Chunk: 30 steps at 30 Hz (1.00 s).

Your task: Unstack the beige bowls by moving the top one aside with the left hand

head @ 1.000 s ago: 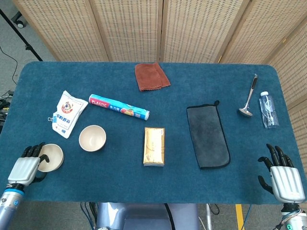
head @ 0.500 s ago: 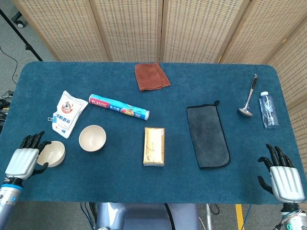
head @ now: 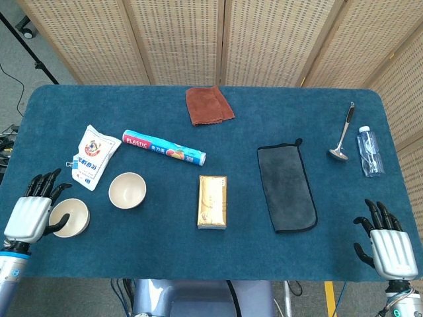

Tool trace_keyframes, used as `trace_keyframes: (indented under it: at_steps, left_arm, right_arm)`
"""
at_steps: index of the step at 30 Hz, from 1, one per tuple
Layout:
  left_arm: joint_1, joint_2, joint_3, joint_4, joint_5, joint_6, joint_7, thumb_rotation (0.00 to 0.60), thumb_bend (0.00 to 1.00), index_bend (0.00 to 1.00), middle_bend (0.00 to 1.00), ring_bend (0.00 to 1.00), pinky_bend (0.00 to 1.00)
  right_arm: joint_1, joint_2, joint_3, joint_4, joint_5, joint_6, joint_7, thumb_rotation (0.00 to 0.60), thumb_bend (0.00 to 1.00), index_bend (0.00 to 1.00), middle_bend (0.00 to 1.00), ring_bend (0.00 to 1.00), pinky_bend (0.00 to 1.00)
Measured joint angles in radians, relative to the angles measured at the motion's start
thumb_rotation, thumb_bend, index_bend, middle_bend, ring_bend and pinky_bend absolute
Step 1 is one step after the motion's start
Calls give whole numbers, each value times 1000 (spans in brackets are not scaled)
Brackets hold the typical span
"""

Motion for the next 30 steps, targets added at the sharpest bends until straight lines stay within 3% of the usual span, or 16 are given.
trace_keyframes:
  at_steps: [9,14,23,30]
  left_arm:
    - [105,-57,-9,36,106,248,-154,600,297,237,0,0,0]
    - [158,-73,0,76,156,327,-231,600,297,245,0,0,0]
    - [179,-48,-15,98,168,355,-349,600,297,253,0,0,0]
    - [177,-52,-14,107,168,328,-341,600,297,257,0,0,0]
  right_arm:
    - [9,-8,-4,-5,-20,-13,11,600,312,342,65,21,169]
    - [14,-15,-9,2,-25,-25,19,600,311,342,65,21,169]
    - [17,-28,-9,18,-21,-30,11,600,311,342,65,21,169]
    - [19,-31,-12,24,-12,-41,11,600,311,342,65,21,169]
